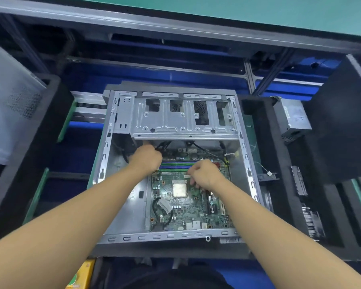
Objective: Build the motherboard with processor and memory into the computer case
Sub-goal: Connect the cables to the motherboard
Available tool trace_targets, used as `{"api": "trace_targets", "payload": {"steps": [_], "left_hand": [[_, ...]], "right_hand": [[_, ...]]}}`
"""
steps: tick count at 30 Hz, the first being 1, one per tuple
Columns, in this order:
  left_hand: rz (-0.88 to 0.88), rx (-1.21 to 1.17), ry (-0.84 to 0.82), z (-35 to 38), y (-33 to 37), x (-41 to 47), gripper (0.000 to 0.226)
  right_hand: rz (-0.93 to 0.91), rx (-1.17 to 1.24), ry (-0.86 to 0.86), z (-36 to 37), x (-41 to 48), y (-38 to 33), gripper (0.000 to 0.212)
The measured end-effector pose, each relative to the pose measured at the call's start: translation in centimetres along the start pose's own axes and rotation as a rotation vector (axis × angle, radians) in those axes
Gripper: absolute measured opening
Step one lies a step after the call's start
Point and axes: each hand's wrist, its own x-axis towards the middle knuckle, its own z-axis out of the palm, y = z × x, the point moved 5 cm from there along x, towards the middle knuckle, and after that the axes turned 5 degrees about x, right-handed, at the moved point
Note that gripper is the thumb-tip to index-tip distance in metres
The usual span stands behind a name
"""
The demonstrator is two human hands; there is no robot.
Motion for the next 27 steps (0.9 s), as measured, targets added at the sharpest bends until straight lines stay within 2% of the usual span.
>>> {"api": "trace_targets", "payload": {"steps": [2,4,6,8,10,14,17,20,22,25,27], "left_hand": [[-0.017,-0.067,0.046,-0.4,-0.4,-0.2,0.020],[0.015,-0.157,-0.003,-0.5,-0.6,-0.6,0.023],[0.135,-0.186,-0.147,-0.2,-0.4,-1.8,0.018],[0.302,-0.134,-0.372,0.7,-0.1,-3.5,0.016],[0.385,-0.217,-0.508,1.5,-0.5,-4.8,0.015],[0.384,-0.386,-0.468,1.6,-1.4,-5.3,0.017],[0.388,-0.361,-0.495,2.0,-1.2,-5.6,0.016],[0.358,-0.461,-0.515,2.1,-1.2,-6.1,0.008],[0.350,-0.473,-0.518,2.2,-1.2,-6.8,0.013],[0.407,-0.334,-0.357,1.7,-0.7,-7.2,0.025],[0.393,-0.345,-0.310,1.2,-0.4,-7.4,0.038]], "right_hand": [[-0.026,0.023,-0.015,-0.1,0.0,0.0,0.022],[-0.045,0.071,-0.020,0.1,-0.1,-0.1,0.021],[-0.069,0.130,-0.045,0.5,-0.2,-0.2,0.019],[-0.101,0.195,-0.103,1.0,-0.3,-0.7,0.018],[-0.137,0.280,-0.175,1.4,-0.5,-1.4,0.021],[-0.151,0.459,-0.236,1.5,-0.7,-1.7,0.025],[-0.140,0.488,-0.251,1.6,-0.7,-1.8,0.020],[-0.136,0.515,-0.283,2.2,-0.6,-2.3,0.013],[-0.093,0.583,-0.321,2.4,-0.8,-2.4,0.005],[-0.056,0.622,-0.329,1.8,-1.1,-1.7,0.011],[-0.097,0.594,-0.282,1.0,-1.1,-1.3,0.011]]}}
